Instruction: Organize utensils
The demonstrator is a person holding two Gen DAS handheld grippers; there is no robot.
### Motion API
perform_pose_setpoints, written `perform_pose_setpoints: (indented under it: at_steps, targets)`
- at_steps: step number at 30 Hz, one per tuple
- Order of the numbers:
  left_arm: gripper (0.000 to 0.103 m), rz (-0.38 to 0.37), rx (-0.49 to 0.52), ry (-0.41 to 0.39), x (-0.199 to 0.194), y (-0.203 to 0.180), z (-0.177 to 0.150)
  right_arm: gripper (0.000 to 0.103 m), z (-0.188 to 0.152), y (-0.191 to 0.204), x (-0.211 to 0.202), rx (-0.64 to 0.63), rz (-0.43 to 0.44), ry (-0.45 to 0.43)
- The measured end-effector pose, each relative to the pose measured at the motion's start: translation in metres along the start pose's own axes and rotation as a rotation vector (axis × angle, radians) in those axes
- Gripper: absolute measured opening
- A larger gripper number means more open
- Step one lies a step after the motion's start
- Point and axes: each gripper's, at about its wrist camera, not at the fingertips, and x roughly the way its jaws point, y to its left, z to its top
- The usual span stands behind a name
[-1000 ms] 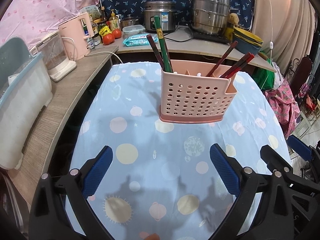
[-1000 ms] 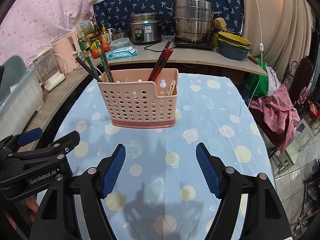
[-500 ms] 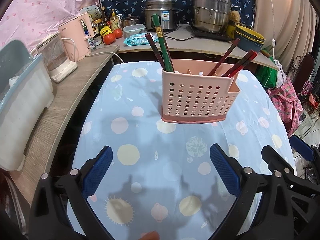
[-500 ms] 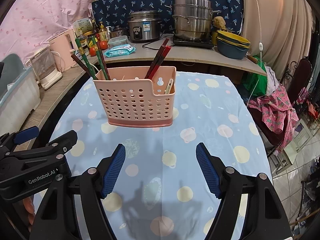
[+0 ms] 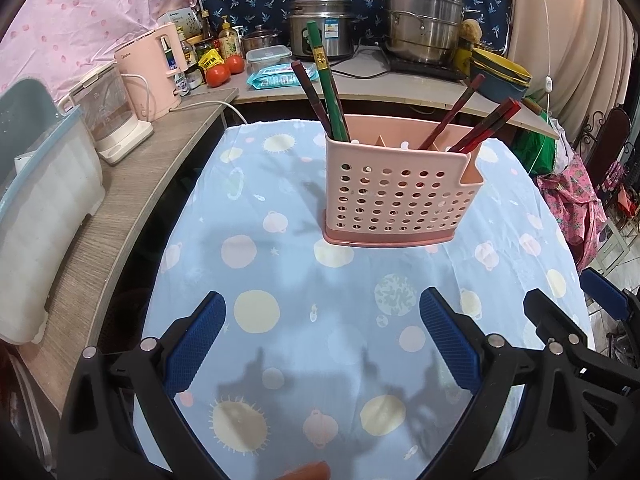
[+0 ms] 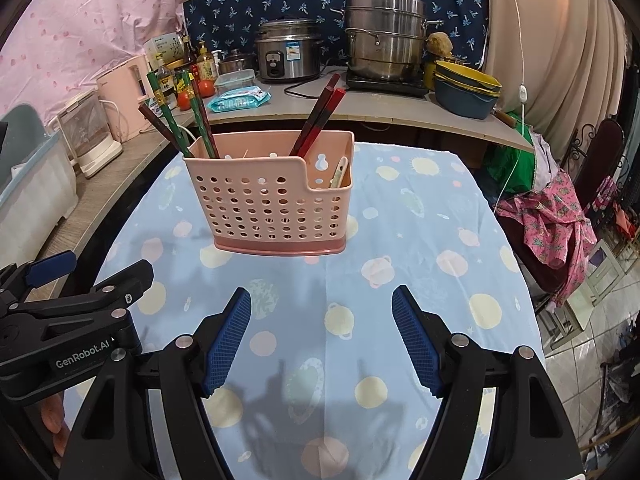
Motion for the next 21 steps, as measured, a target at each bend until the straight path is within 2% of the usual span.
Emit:
perform_pose_setpoints:
  at_steps: [12,21]
  targets:
    - [0.093,-0.005,-0.01,-0.025,-0.0024,0.001,0.0077,0.07,0.0067,0.0008,-0.0002,0.01,-0.008,-0.024]
    - [0.093,0.02,-0.028,-0.03,-0.0025,0.0027,0.0077,0.07,0.0064,-0.0003,-0.0005,0.012,-0.021,-0.028]
